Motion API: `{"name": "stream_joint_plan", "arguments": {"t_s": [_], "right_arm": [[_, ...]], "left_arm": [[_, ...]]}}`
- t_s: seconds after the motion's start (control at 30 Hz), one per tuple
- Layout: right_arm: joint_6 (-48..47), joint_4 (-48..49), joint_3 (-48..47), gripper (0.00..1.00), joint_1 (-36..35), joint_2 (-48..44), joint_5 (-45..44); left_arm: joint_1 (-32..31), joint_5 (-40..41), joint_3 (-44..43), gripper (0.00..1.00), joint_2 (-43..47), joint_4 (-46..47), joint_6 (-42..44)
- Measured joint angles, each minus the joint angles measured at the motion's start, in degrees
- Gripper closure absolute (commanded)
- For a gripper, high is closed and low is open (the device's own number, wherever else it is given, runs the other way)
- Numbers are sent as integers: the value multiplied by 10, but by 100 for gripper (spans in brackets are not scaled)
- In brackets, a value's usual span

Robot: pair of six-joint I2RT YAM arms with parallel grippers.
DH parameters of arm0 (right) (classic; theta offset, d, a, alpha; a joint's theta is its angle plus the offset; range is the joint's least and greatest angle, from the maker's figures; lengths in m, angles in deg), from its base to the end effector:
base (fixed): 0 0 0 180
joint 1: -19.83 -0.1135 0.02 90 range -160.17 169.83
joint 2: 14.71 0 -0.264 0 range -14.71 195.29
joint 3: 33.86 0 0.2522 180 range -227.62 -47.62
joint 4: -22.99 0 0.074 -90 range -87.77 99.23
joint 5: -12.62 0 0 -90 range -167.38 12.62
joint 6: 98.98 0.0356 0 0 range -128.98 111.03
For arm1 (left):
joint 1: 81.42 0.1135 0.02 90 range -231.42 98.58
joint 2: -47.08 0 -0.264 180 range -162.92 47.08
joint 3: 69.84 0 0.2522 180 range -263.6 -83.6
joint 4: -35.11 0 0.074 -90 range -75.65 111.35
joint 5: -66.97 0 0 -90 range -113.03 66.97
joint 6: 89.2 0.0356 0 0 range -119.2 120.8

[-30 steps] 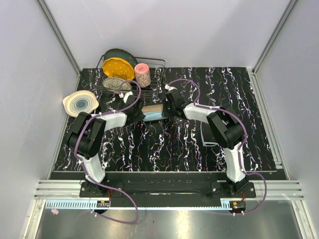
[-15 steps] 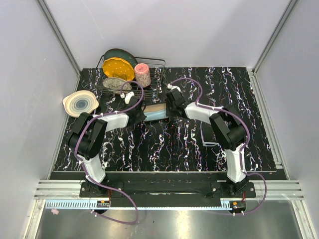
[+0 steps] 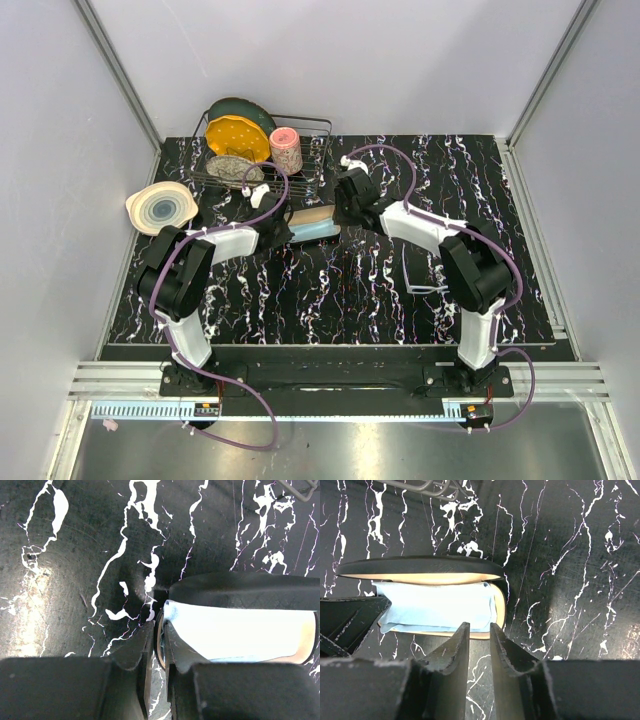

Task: Organize the sunglasses
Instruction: Smooth out the folded cleaning cloth near the sunglasses case, then move the opened sunglasses case to the center of the board.

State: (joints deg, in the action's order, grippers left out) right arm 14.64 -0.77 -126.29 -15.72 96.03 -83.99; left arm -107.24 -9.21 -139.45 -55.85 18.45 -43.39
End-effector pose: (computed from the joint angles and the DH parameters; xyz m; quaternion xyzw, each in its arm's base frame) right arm 0.3556 0.2491 0.2079 -0.0715 0.9098 0.1544 0.3786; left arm 0.3274 -0.1490 0.1491 -0.1895 0.9143 -0.1023 0.3431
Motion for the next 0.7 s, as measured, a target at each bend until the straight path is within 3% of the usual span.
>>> {"name": "stream_joint_plan", "arguments": {"t_s": [0.4,0.7], "right_arm": [[13,-35,8,66,2,-9,106],[111,-23,1,65,3,37,176]], "left_arm": [[0,1,0,88,0,-1,0],[0,1,0,88,0,-1,0]]}}
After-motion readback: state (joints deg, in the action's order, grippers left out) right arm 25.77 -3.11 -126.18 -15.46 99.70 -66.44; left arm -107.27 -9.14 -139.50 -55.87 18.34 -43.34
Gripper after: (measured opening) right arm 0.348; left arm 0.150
